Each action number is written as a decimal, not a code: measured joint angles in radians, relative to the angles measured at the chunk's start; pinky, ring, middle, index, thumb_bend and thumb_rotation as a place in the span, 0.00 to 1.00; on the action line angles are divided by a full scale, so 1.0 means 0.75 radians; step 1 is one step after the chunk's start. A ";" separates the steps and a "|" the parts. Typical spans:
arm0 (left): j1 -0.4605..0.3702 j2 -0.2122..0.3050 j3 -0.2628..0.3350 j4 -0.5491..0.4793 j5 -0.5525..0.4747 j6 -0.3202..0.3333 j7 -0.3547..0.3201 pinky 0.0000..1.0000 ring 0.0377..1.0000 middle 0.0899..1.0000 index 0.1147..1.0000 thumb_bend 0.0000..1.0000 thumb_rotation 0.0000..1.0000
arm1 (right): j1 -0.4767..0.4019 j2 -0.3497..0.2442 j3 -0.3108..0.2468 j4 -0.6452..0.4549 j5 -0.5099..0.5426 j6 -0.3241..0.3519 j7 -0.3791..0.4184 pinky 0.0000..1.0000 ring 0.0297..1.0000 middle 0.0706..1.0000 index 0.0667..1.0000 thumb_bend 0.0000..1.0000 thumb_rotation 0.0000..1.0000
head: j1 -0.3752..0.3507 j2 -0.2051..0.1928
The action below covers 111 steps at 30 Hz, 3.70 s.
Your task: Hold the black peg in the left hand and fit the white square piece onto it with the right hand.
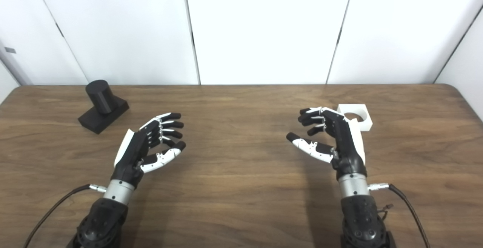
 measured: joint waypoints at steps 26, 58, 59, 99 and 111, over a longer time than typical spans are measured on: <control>0.004 -0.074 -0.065 0.021 0.042 -0.007 0.018 0.52 0.66 0.70 0.71 0.55 0.04 | 0.032 -0.058 -0.042 0.033 0.081 -0.060 0.014 0.47 0.58 0.64 0.46 0.50 0.11 | 0.415 -0.153; -0.110 0.156 0.017 -0.139 0.296 0.135 0.030 0.61 0.73 0.72 0.67 0.64 0.18 | 0.051 -0.047 -0.040 -0.048 0.069 0.030 0.042 0.47 0.57 0.63 0.46 0.50 0.11 | 0.432 -0.166; -0.121 0.164 0.022 -0.139 0.297 0.152 0.026 0.62 0.74 0.72 0.68 0.65 0.19 | 0.051 -0.047 -0.040 -0.048 0.069 0.030 0.042 0.47 0.57 0.64 0.46 0.50 0.11 | 0.432 -0.166; -0.450 0.441 0.123 0.063 0.588 0.461 0.125 0.69 0.87 0.88 0.80 0.83 0.37 | 0.061 -0.047 -0.044 -0.054 0.082 0.036 0.053 0.48 0.59 0.65 0.46 0.50 0.11 | 0.423 -0.174; -0.478 0.477 0.040 0.119 0.769 0.652 0.121 0.80 0.96 0.95 0.82 0.90 0.45 | 0.062 -0.048 -0.046 -0.056 0.080 0.036 0.054 0.47 0.59 0.65 0.46 0.50 0.11 | 0.427 -0.172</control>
